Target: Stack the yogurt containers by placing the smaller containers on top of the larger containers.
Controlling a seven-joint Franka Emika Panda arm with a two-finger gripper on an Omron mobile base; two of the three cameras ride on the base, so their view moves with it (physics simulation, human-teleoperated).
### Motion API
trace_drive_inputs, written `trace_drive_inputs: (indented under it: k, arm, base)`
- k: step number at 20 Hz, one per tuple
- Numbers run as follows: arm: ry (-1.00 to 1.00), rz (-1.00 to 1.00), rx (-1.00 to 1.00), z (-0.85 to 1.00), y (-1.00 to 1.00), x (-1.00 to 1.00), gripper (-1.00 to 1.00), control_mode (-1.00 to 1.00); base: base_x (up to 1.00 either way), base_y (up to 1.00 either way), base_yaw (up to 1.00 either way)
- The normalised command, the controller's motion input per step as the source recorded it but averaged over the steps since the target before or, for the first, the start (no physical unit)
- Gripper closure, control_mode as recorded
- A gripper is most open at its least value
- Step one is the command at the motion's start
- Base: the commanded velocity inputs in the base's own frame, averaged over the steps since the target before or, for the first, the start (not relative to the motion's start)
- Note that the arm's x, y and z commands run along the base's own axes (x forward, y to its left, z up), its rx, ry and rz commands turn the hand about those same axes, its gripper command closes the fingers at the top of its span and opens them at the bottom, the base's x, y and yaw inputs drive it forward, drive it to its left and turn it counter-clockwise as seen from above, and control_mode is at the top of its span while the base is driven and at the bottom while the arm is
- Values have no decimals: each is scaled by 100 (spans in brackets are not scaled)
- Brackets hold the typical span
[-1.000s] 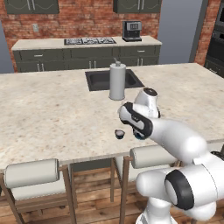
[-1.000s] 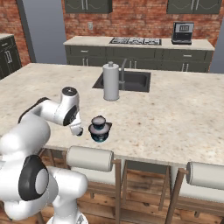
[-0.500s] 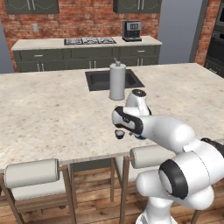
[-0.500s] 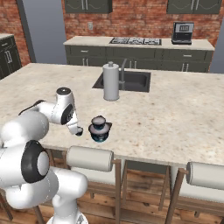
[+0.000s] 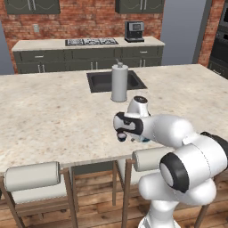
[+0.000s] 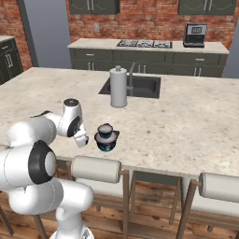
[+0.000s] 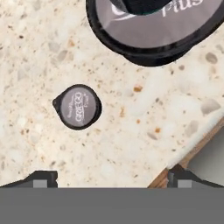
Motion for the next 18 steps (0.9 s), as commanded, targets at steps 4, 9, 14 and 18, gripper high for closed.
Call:
trace_drive_inputs:
  k: [4, 9, 14, 18]
  arm:
    - [0, 14, -2, -10, 0, 24, -100, -100]
    - [0, 13, -5, -10, 0, 34, -100, -100]
    - [0, 9, -7, -16, 6, 23, -100, -100]
    - [0, 6, -6, -17, 8, 20, -100, -100]
  base:
    - [0, 0, 0]
    - [0, 0, 0]
    - [0, 0, 0]
    - [0, 0, 0]
